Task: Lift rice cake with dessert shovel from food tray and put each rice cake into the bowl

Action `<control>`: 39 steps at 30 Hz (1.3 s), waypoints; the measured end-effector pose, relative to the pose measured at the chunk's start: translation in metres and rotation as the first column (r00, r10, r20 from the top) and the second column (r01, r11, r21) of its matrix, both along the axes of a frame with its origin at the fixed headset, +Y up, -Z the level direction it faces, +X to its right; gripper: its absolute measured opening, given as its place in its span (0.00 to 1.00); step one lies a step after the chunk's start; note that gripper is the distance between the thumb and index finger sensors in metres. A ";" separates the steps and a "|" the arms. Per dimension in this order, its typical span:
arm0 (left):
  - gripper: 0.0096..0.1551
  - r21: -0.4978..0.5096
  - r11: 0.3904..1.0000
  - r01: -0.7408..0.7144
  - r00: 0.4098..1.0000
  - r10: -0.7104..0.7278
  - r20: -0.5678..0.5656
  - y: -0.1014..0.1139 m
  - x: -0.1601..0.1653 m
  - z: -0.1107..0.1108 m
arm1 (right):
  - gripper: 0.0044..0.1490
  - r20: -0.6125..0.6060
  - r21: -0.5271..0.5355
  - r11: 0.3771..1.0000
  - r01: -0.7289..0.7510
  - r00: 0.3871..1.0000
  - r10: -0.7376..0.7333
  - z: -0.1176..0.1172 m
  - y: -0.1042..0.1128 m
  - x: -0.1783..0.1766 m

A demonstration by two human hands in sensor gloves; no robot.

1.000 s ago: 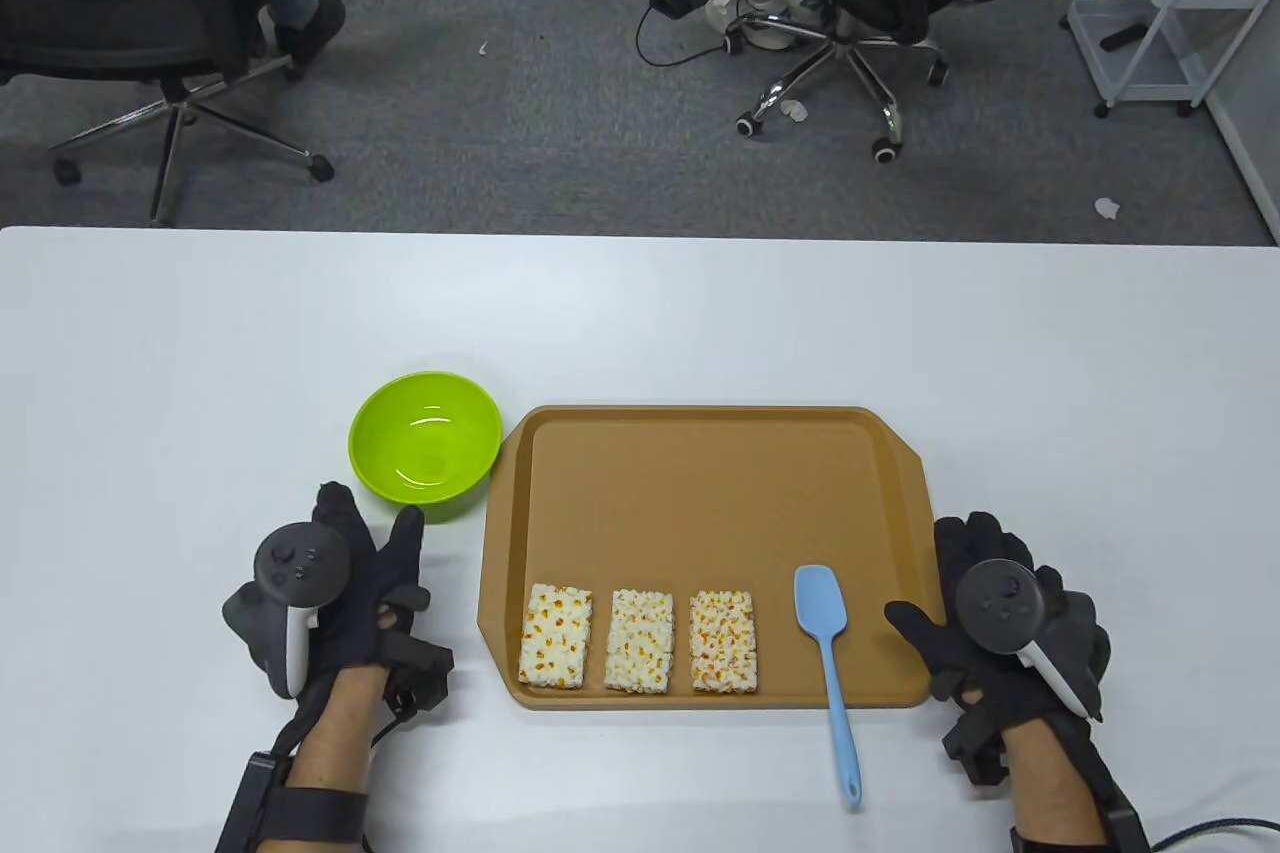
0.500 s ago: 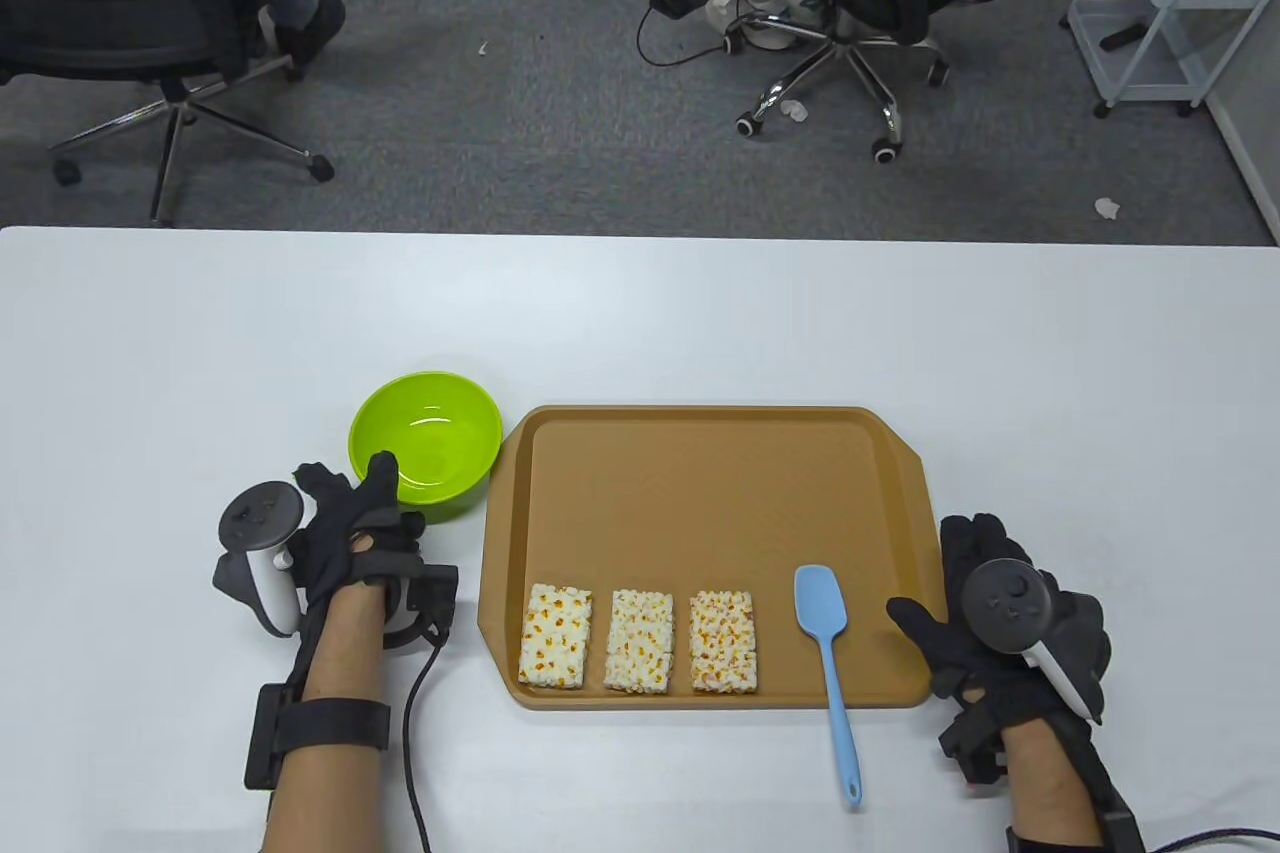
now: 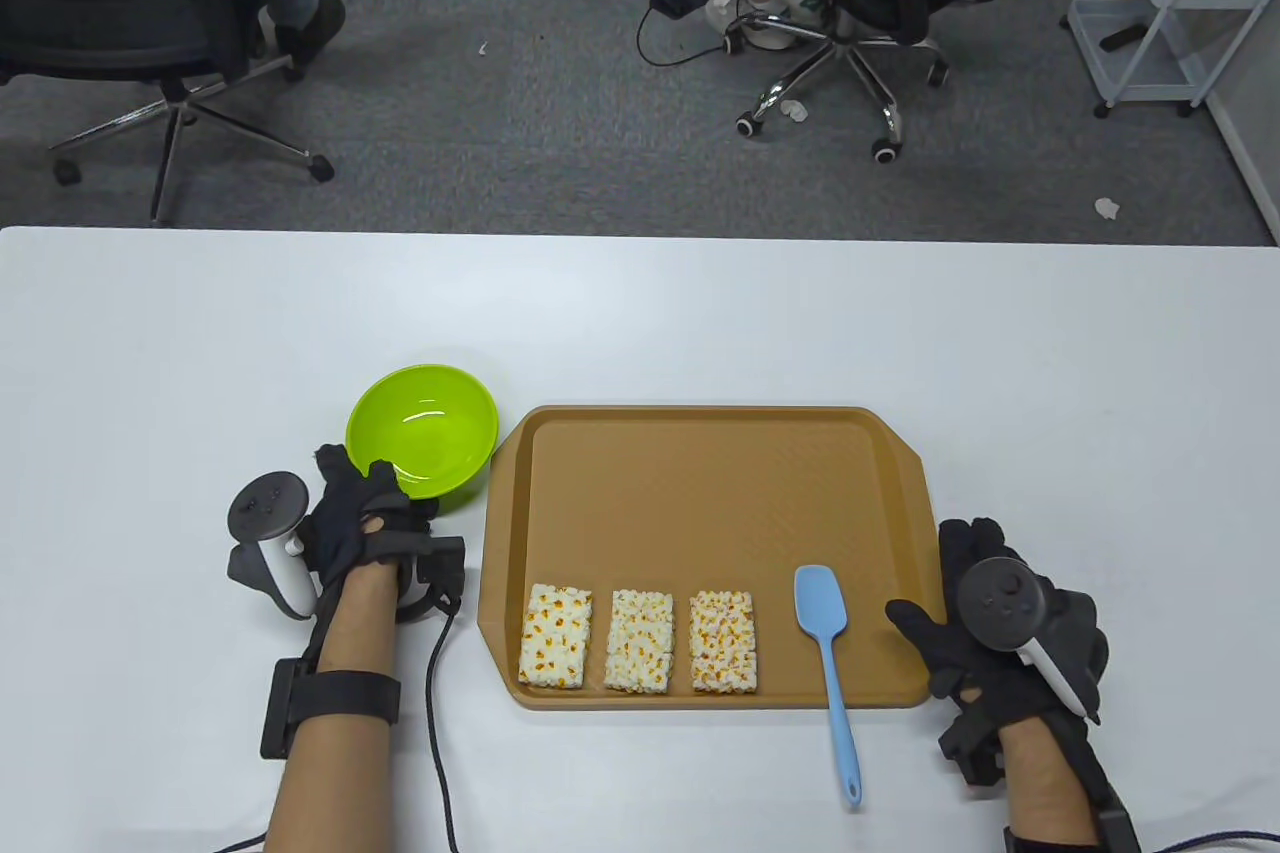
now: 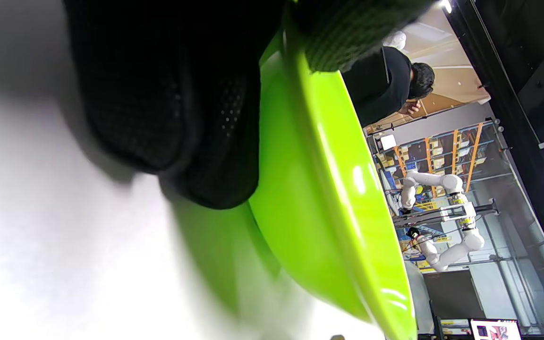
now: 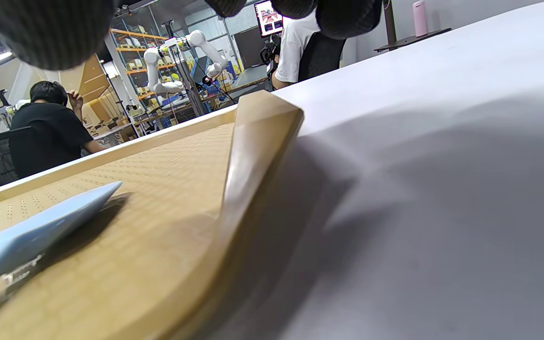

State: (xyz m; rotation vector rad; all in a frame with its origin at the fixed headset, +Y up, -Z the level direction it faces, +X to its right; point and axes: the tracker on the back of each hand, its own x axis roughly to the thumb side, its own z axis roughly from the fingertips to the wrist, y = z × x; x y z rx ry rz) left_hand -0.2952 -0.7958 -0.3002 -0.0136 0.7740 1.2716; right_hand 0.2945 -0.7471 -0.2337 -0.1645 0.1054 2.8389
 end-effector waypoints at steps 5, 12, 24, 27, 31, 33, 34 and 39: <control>0.39 0.015 1.000 -0.011 1.000 0.011 0.002 0.002 -0.003 0.004 | 0.63 0.016 0.028 0.999 0.030 0.999 -0.031 0.000 0.000 0.000; 0.38 0.046 0.998 -0.050 0.998 0.048 0.038 0.016 -0.007 0.013 | 0.65 -0.021 0.005 0.981 0.196 0.980 -0.196 -0.001 -0.003 -0.004; 0.38 0.038 0.993 -0.114 0.917 0.091 0.389 0.046 0.064 0.014 | 0.66 -0.152 0.013 0.868 0.496 0.859 -0.489 0.006 0.005 -0.031; 0.38 0.011 0.988 -0.154 0.874 0.131 0.468 0.042 0.090 0.012 | 0.65 -0.176 -0.022 0.787 0.616 0.773 -0.610 0.007 0.006 -0.038; 0.37 -0.002 0.987 -0.158 0.821 0.133 0.555 0.041 0.121 0.014 | 0.65 -0.151 -0.073 0.694 0.716 0.680 -0.717 0.008 0.005 -0.043; 0.37 -0.015 0.986 -0.167 0.785 0.142 0.603 0.040 0.140 0.017 | 0.65 -0.149 -0.140 0.631 0.763 0.613 -0.776 0.007 0.002 -0.047; 0.37 -0.020 0.985 -0.171 0.774 0.147 0.615 0.040 0.147 0.018 | 0.65 -0.145 -0.156 0.615 0.773 0.598 -0.788 0.007 0.001 -0.048; 0.37 -0.024 0.986 -0.166 0.696 0.134 0.705 0.045 0.188 0.028 | 0.65 -0.081 -0.268 0.494 0.827 0.492 -0.867 0.005 -0.009 -0.057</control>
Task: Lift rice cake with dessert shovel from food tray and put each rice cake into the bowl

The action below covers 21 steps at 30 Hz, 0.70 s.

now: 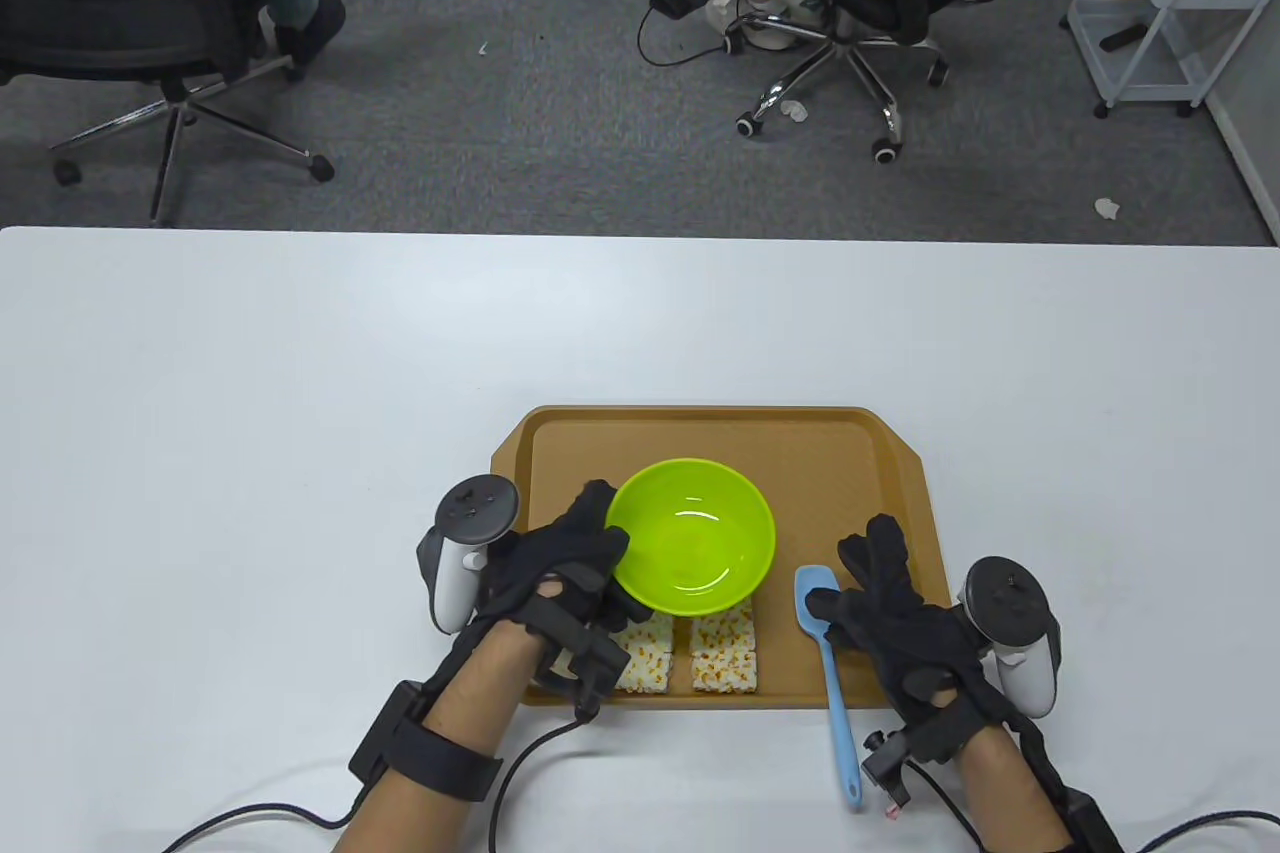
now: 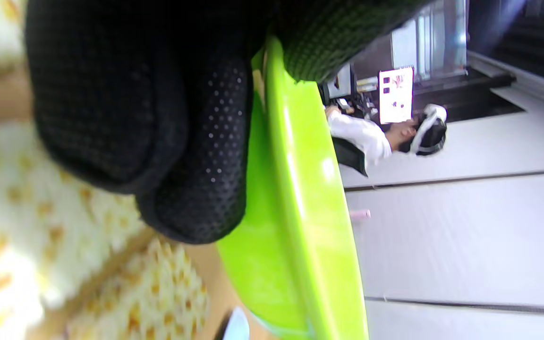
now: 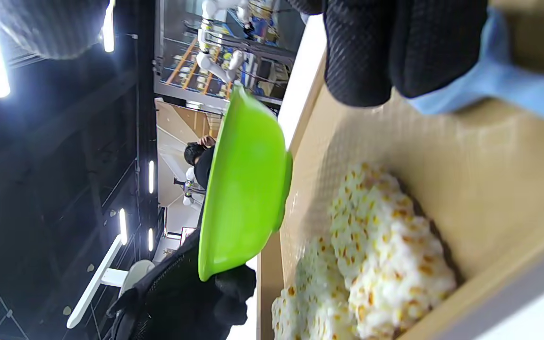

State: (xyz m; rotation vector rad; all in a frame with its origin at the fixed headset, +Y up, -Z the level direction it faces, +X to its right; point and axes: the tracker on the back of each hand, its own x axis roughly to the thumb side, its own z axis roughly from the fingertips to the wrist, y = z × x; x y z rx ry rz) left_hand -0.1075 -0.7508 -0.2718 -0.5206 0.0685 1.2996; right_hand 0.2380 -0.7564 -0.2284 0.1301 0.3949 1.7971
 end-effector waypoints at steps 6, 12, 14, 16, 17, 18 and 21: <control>0.37 0.042 0.999 -0.005 0.997 0.001 0.078 0.008 0.043 0.009 | 0.60 -0.015 -0.107 0.988 0.108 0.994 -0.110 -0.005 -0.013 -0.003; 0.38 0.093 0.996 0.002 0.996 -0.010 0.086 0.017 0.054 0.018 | 0.53 0.038 -0.146 0.966 0.211 0.977 -0.208 -0.006 -0.014 0.004; 0.39 0.085 0.996 -0.015 0.995 0.007 0.098 0.017 0.054 0.018 | 0.52 0.049 -0.148 0.966 0.211 0.977 -0.206 -0.005 -0.013 0.006; 0.39 0.088 0.995 -0.046 0.991 0.034 0.127 0.015 0.053 0.017 | 0.51 0.089 -0.139 0.972 0.187 0.980 -0.176 -0.005 -0.012 0.009; 0.40 0.099 0.993 -0.064 0.990 0.051 0.130 0.015 0.051 0.017 | 0.51 0.104 -0.137 0.974 0.183 0.980 -0.169 -0.005 -0.011 0.010; 0.42 0.113 0.991 -0.072 0.991 0.058 0.123 0.016 0.048 0.017 | 0.51 0.108 -0.132 0.974 0.182 0.980 -0.169 -0.006 -0.010 0.012; 0.46 0.249 0.968 0.003 0.997 -0.023 0.076 0.028 0.029 0.017 | 0.51 0.159 -0.115 0.976 0.186 0.973 -0.166 -0.006 -0.007 0.023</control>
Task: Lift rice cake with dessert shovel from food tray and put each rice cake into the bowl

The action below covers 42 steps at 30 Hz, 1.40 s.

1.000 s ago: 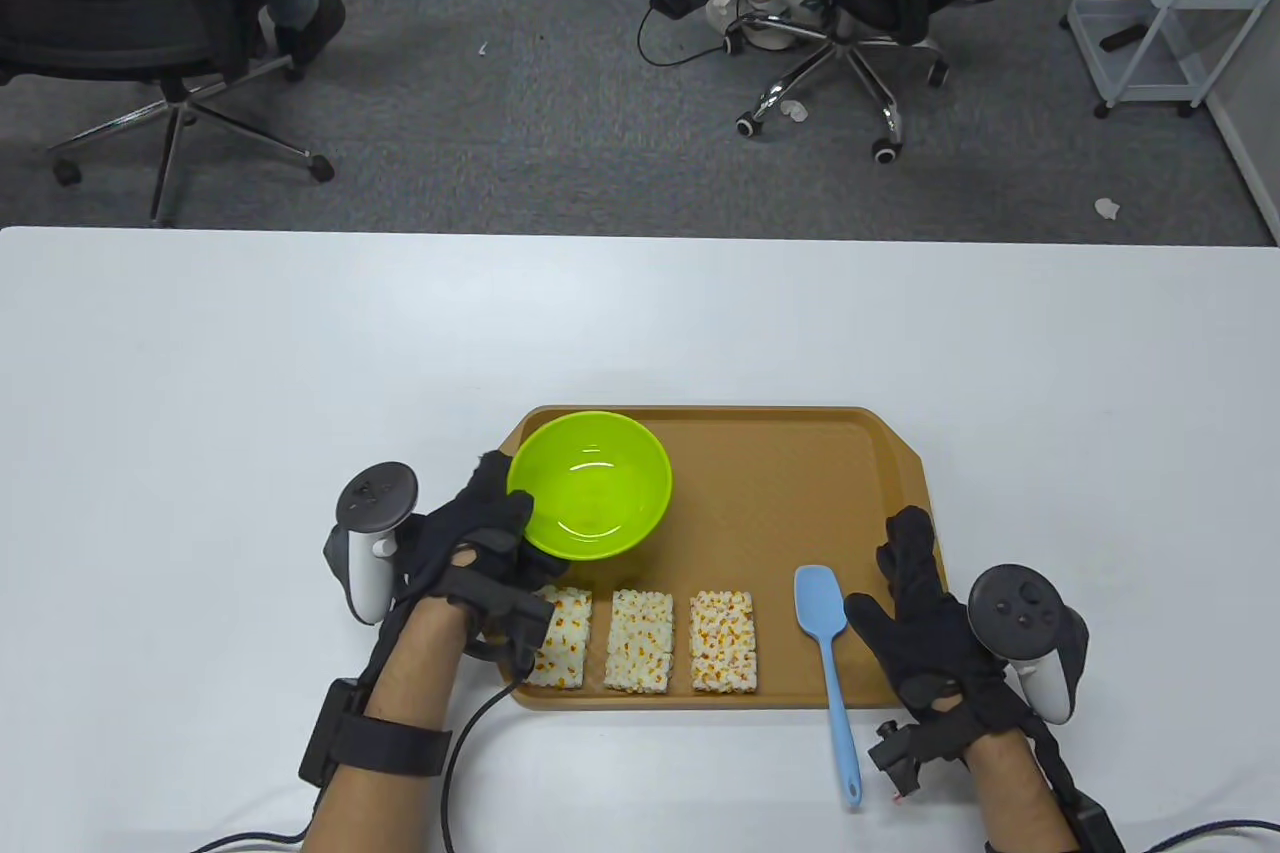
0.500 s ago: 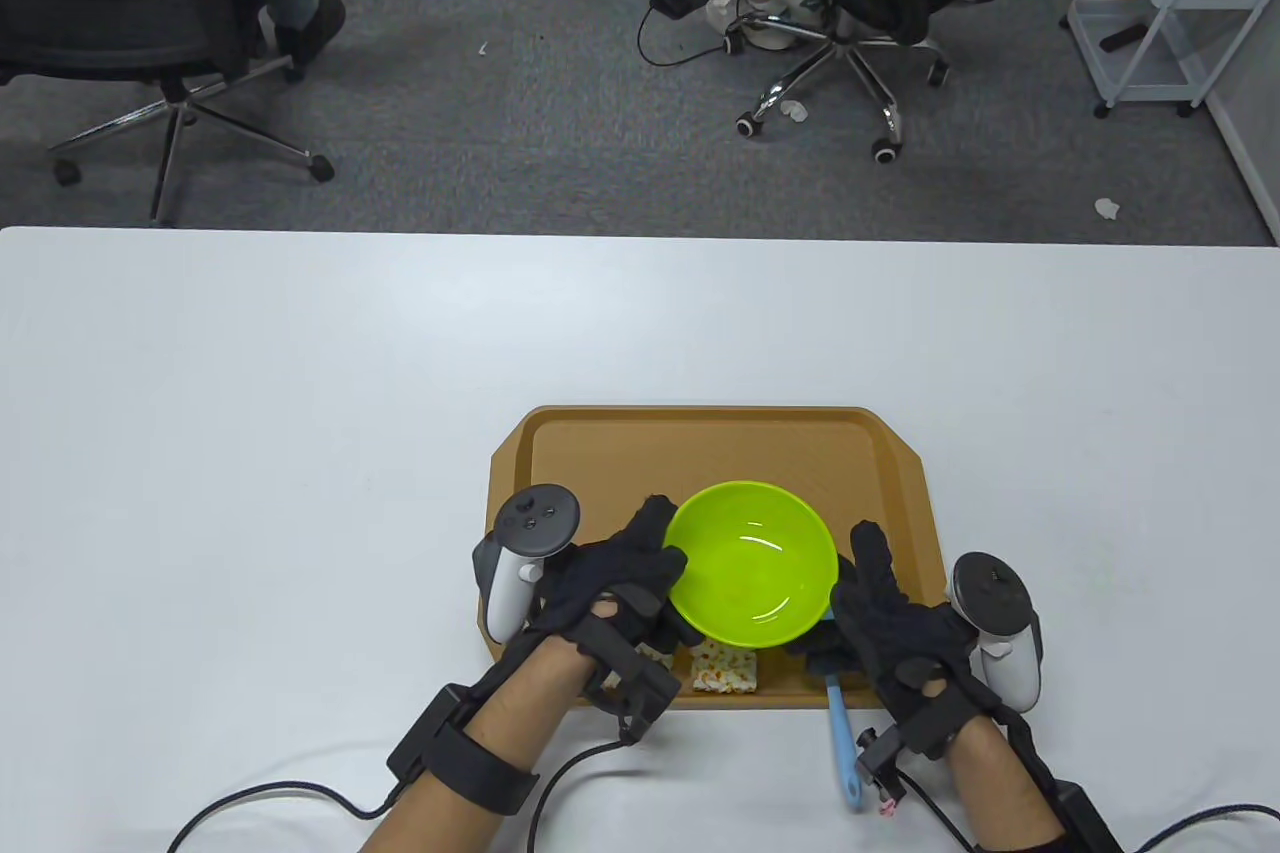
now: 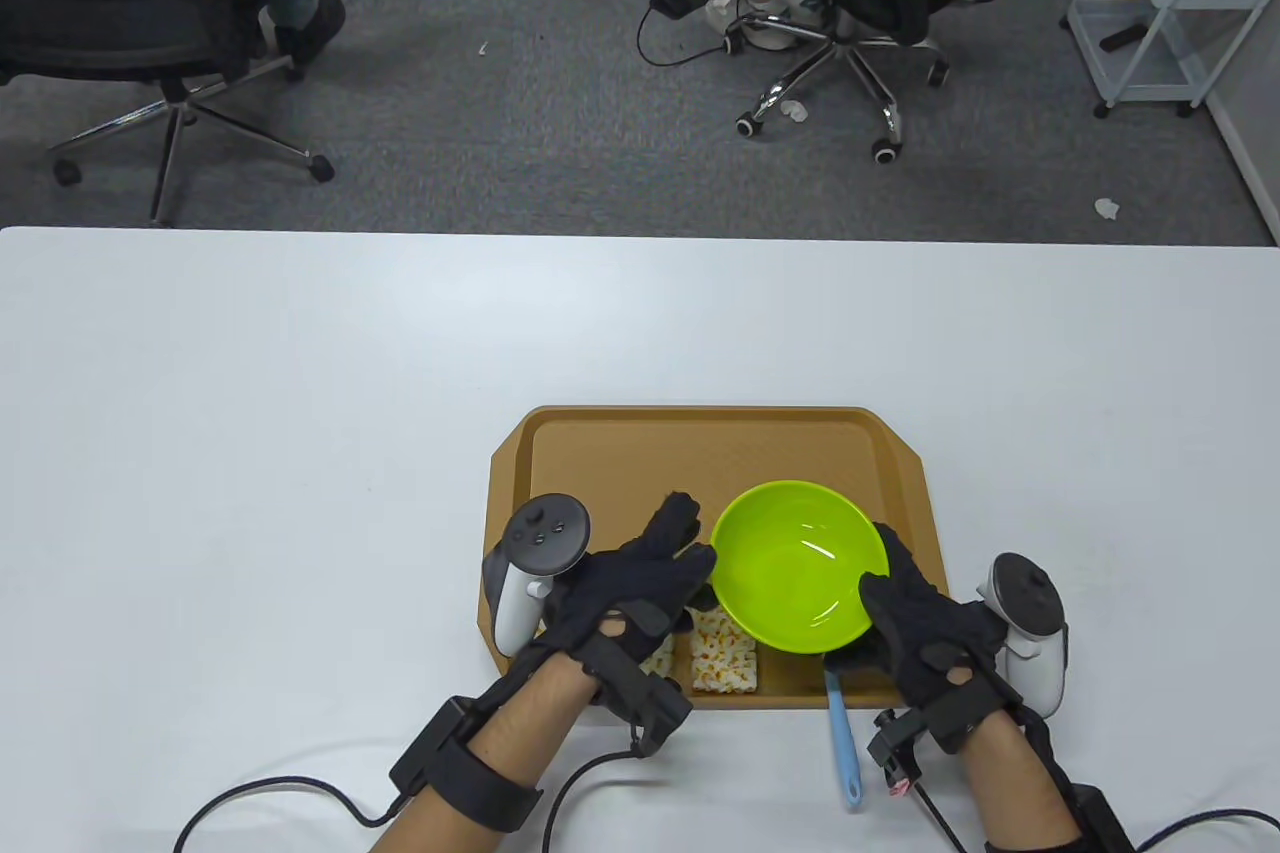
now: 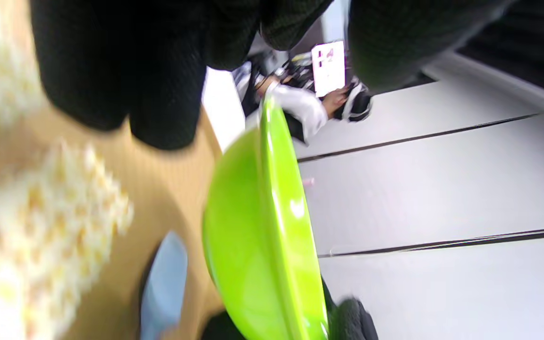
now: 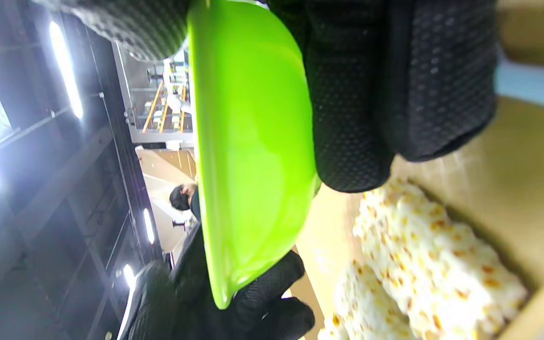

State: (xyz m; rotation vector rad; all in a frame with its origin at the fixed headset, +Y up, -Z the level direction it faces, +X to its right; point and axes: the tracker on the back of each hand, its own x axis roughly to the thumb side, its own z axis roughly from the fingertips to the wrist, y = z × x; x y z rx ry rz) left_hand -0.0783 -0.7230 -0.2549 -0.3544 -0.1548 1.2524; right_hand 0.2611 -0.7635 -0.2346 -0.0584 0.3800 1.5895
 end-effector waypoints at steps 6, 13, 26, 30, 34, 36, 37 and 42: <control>0.55 0.219 0.764 0.606 0.790 -0.610 -0.059 0.015 -0.053 0.006 | 0.51 0.140 0.000 1.000 -0.018 0.990 0.018 0.002 0.006 0.023; 0.57 0.081 0.585 0.807 0.591 -0.793 -0.148 -0.013 -0.117 0.009 | 0.49 0.322 -0.008 0.999 -0.032 0.946 0.033 0.003 0.012 0.054; 0.57 -0.023 0.603 0.798 0.591 -0.789 -0.166 -0.030 -0.136 0.007 | 0.47 0.658 -0.170 0.978 -0.125 0.724 0.207 0.010 -0.001 0.124; 0.57 -0.024 0.615 0.788 0.603 -0.779 -0.176 -0.030 -0.139 0.006 | 0.47 0.698 -0.258 0.958 -0.126 0.661 0.275 0.008 -0.011 0.139; 0.57 -0.037 0.629 0.777 0.612 -0.767 -0.191 -0.029 -0.144 0.006 | 0.47 0.704 -0.314 0.932 -0.179 0.614 0.355 0.007 -0.015 0.144; 0.57 -0.049 0.631 0.774 0.613 -0.766 -0.192 -0.030 -0.147 0.005 | 0.46 0.696 -0.352 0.908 -0.228 0.585 0.416 0.007 -0.016 0.146; 0.57 -0.051 0.632 0.773 0.613 -0.766 -0.193 -0.030 -0.147 0.005 | 0.46 0.695 -0.360 0.902 -0.240 0.576 0.430 0.007 -0.016 0.146; 0.57 -0.079 0.644 0.761 0.618 -0.757 -0.209 -0.032 -0.155 0.004 | 0.46 0.686 -0.394 0.879 -0.270 0.549 0.477 0.008 -0.017 0.149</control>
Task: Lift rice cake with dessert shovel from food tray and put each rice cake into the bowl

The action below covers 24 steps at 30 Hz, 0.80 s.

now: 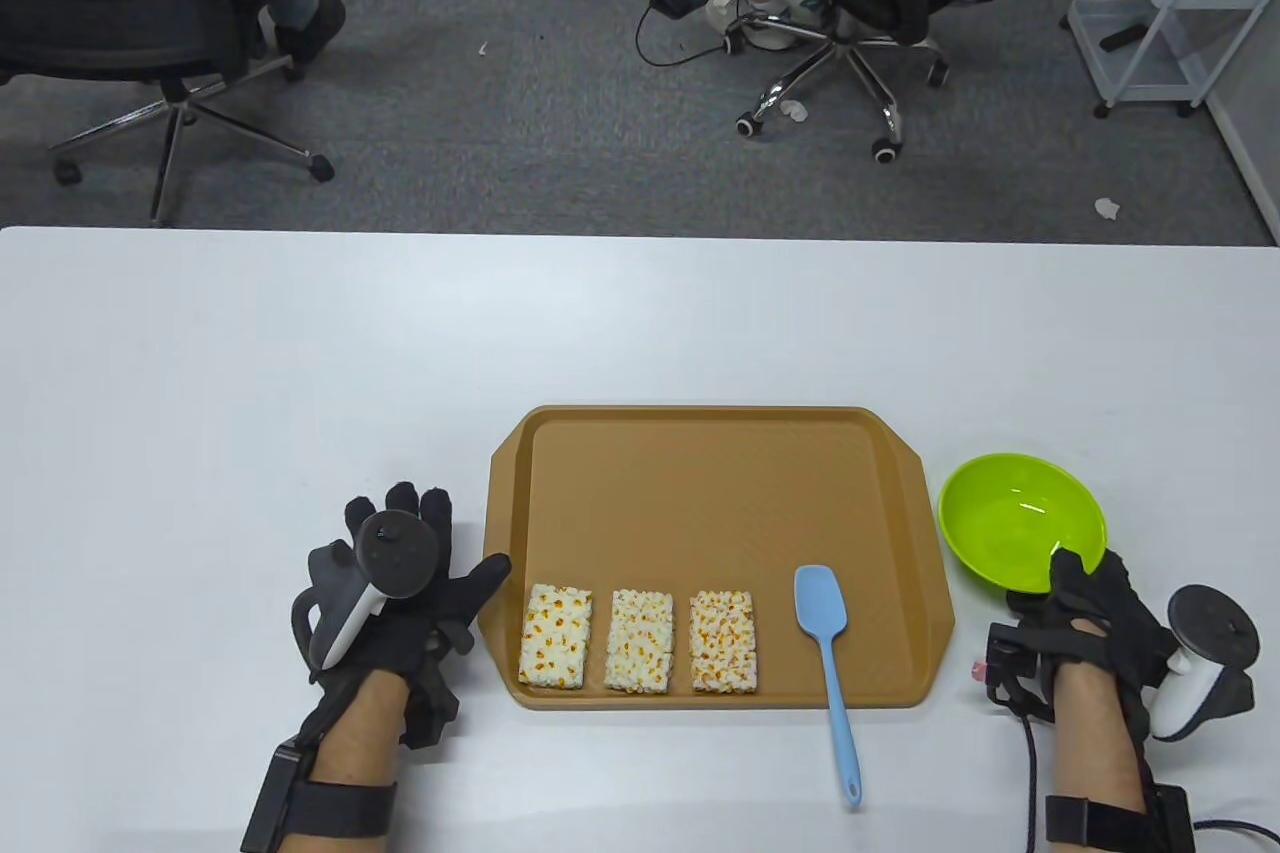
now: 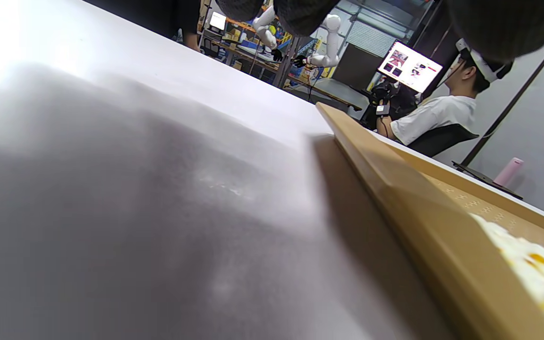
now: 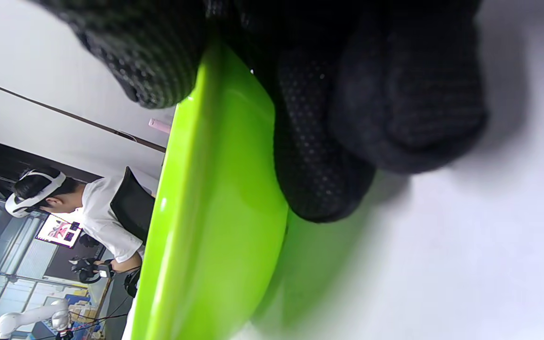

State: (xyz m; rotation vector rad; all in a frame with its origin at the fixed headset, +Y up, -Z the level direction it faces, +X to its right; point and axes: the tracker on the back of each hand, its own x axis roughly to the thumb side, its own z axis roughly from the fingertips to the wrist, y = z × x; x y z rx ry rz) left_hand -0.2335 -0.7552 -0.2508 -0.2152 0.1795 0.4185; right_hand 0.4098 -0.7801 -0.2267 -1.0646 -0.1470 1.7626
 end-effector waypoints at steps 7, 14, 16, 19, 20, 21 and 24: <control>0.57 -0.004 1.000 0.020 0.999 -0.020 -0.042 -0.003 -0.011 -0.001 | 0.46 0.012 -0.020 1.000 -0.010 1.000 0.011 0.001 0.000 0.000; 0.57 -0.009 1.000 -0.006 0.999 0.006 -0.051 -0.003 -0.013 -0.001 | 0.47 0.024 -0.067 0.997 -0.032 0.999 0.034 0.005 0.007 -0.001; 0.57 0.001 1.000 -0.024 0.998 0.024 -0.053 -0.003 -0.014 -0.001 | 0.48 0.022 -0.081 0.995 -0.053 0.998 0.055 0.006 0.011 -0.001; 0.57 0.006 1.000 -0.023 0.998 0.023 -0.057 -0.002 -0.015 -0.001 | 0.52 0.024 -0.103 0.982 -0.158 0.987 0.162 0.015 0.029 -0.004; 0.57 0.007 1.000 -0.022 0.998 0.023 -0.059 -0.003 -0.015 -0.001 | 0.53 0.024 -0.097 0.976 -0.197 0.980 0.200 0.016 0.034 -0.005; 0.57 0.006 1.000 -0.023 0.998 0.023 -0.061 -0.002 -0.015 -0.001 | 0.55 0.016 -0.066 0.949 -0.309 0.950 0.310 0.021 0.046 -0.009; 0.57 0.006 1.000 -0.022 0.997 0.022 -0.068 -0.002 -0.016 0.000 | 0.56 -0.020 0.095 0.814 -0.573 0.817 0.577 0.034 0.078 -0.032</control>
